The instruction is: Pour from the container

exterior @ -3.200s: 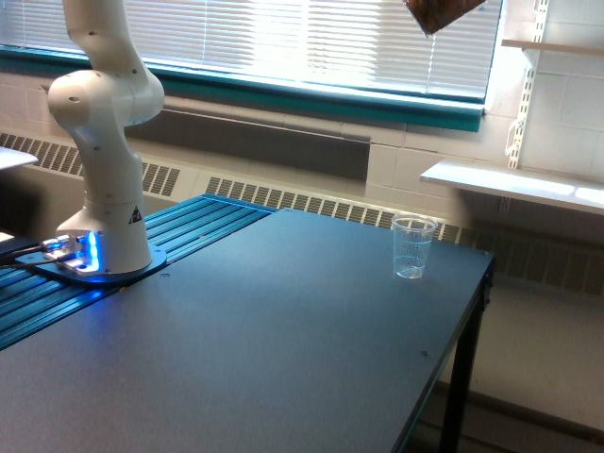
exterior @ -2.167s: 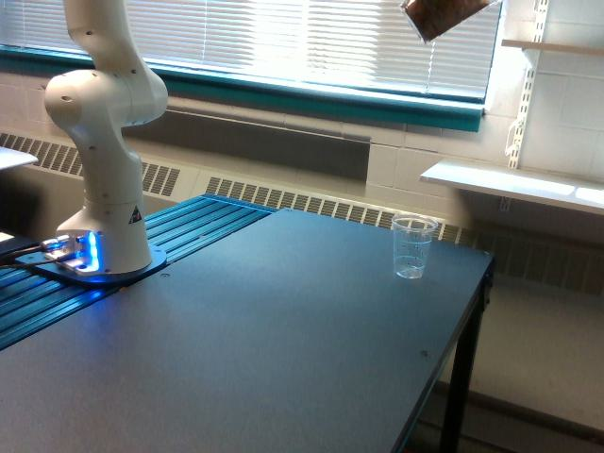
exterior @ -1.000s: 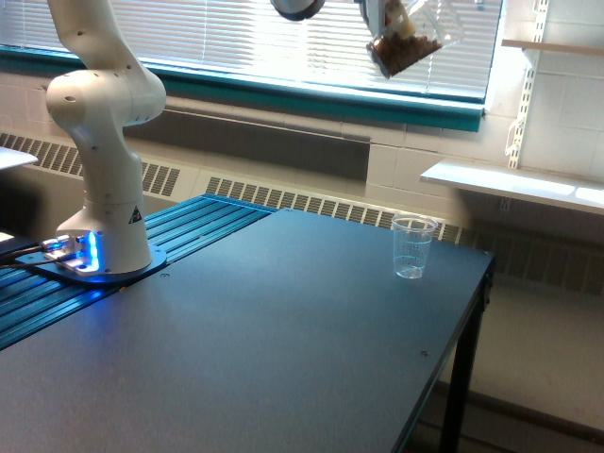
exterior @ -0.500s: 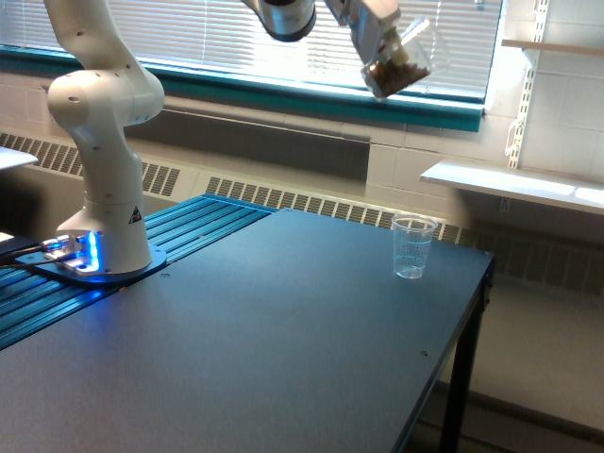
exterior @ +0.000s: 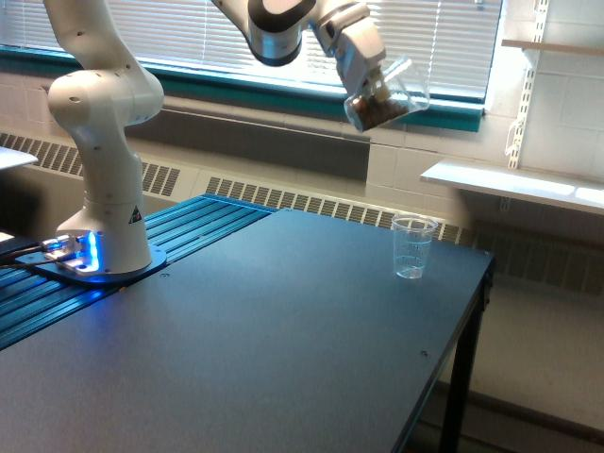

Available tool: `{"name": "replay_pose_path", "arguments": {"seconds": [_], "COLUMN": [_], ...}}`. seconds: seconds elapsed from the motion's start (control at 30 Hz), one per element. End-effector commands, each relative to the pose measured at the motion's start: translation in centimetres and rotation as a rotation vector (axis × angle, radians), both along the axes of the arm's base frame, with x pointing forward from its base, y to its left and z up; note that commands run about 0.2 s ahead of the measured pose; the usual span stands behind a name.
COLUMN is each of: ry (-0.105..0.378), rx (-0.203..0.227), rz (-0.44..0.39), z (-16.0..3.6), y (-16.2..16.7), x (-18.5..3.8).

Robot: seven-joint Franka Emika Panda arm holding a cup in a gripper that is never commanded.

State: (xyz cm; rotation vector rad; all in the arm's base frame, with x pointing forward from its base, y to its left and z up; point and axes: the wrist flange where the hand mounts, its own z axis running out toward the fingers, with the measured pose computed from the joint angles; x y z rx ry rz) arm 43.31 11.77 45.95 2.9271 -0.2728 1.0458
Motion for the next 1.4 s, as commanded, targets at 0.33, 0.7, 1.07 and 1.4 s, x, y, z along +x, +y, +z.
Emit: {"name": "replay_pose_path", "arguments": {"seconds": [0.33, 0.7, 1.07, 1.4], "ry": [0.019, 0.048, 0.073, 0.097], "rx": [-0.031, -0.05, -0.057, -0.08], "rz": [0.055, 0.091, 0.101, 0.11], "z": [-1.9, -3.9, -6.4, -8.4], "y": [3.5, 6.7, 8.6, 9.7], "x": [-0.8, -1.0, -0.8, -0.5]}}
